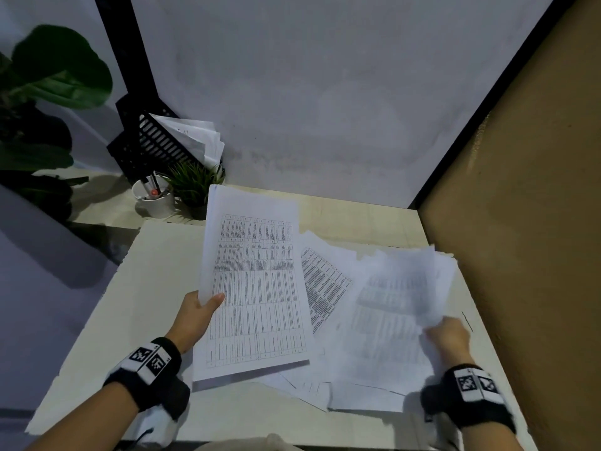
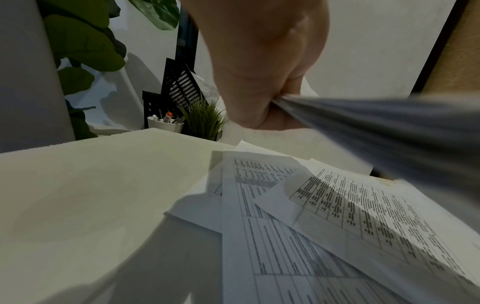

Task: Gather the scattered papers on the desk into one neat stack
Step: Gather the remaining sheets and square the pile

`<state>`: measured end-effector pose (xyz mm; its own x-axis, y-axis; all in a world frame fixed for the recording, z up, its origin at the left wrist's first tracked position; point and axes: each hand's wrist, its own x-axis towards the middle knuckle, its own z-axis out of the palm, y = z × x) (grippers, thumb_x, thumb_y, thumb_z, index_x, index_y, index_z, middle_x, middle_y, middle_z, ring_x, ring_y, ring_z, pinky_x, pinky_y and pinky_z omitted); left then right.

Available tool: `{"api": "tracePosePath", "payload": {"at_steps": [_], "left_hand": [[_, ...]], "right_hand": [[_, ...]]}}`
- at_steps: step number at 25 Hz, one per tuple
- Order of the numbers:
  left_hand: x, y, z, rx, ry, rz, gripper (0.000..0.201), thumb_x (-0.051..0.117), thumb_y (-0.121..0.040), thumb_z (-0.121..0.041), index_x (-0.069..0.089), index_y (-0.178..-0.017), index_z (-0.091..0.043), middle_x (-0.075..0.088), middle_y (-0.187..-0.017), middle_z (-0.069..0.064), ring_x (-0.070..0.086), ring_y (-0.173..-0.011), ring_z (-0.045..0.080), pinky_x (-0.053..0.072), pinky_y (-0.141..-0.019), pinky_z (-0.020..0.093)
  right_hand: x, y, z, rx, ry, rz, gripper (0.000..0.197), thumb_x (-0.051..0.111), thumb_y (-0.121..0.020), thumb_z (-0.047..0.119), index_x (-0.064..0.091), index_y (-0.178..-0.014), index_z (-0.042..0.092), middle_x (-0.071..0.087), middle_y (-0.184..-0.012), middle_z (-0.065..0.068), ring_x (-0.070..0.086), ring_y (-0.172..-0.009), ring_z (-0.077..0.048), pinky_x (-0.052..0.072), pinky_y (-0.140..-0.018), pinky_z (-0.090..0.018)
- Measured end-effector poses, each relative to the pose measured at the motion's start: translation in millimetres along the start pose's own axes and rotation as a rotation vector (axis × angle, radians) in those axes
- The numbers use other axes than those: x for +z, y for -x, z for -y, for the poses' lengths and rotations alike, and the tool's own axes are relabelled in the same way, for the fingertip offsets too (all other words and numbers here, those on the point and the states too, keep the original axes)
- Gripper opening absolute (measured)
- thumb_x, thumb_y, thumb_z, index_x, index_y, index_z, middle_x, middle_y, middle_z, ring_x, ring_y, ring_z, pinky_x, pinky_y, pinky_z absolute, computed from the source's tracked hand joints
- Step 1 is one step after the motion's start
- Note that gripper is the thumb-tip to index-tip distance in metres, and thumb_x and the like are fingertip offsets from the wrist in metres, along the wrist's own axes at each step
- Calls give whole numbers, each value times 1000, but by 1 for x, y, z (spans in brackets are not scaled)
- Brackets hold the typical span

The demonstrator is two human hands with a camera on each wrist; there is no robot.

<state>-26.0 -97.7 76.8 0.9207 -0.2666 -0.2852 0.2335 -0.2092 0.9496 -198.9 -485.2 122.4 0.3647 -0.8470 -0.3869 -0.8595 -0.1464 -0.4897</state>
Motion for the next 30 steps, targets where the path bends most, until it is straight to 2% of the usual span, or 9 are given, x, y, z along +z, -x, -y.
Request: {"api": "tracePosePath", "payload": {"at_steps": [4,7,10,15,19,23,25,27,30], "left_hand": [[1,-3,-2,-2,-7,-35,26,48,-92,-15,58,-115,-5,66,-101,12,63,-93,27,48,-83,34],[5,-4,-9,-12,16,-24,25,48,-92,-16,57,-114,-7,66,-101,11,64,-90,24,50,-81,33],[15,-7,-22,-2,25,35,19,49,-92,-18,58,-109,-14,67,-96,2,65,-90,19,52,-82,35],[36,-7,-57,43,43,201,19,48,-93,-19,63,-104,-18,70,-102,2,66,-96,19,52,-76,24],[34,-10,-71,59,45,280,11,48,-92,-13,59,-90,-12,66,-86,5,63,-77,21,52,-69,25],[26,-7,-77,-41,240,188,29,47,-91,-11,40,-63,-16,40,-55,8,34,-54,19,38,-42,15],[26,-2,-87,-1,366,162,31,53,-78,-42,56,-59,-17,60,-51,-1,55,-53,20,46,-46,16],[26,-4,-86,52,338,173,65,37,-62,-79,66,-87,-26,76,-76,-1,70,-75,18,57,-61,28],[22,-10,-82,156,339,122,109,47,-36,-94,66,-99,-7,74,-92,17,67,-89,38,55,-78,52]], "right_hand": [[-74,13,36,-214,-29,-287,26,56,-85,1,61,-105,-15,63,-98,-36,60,-94,-45,46,-80,-45],[-105,25,52,-249,-311,-402,30,58,-87,7,59,-112,-9,63,-95,-24,59,-88,-34,47,-83,-45],[-97,32,59,-305,-623,-203,28,63,-84,12,62,-106,-5,65,-88,-16,59,-81,-25,50,-81,-40],[-2,54,76,-253,-723,195,18,58,-85,6,62,-99,-4,66,-75,-10,62,-57,-20,50,-53,-27],[43,63,83,-217,-875,554,24,52,-88,0,60,-111,3,70,-101,-12,69,-89,-27,56,-80,-42],[50,66,97,-280,-902,743,29,54,-86,-5,61,-108,12,70,-106,-7,68,-98,-25,58,-78,-36],[48,68,103,-352,-890,708,31,55,-85,-6,63,-106,15,72,-105,-4,68,-99,-23,57,-82,-36],[47,69,109,-411,-898,650,32,56,-85,-7,62,-110,12,74,-103,-2,69,-99,-22,55,-87,-38],[48,69,117,-482,-877,555,32,58,-83,-6,63,-110,10,74,-103,-4,68,-100,-24,53,-91,-39]]}}
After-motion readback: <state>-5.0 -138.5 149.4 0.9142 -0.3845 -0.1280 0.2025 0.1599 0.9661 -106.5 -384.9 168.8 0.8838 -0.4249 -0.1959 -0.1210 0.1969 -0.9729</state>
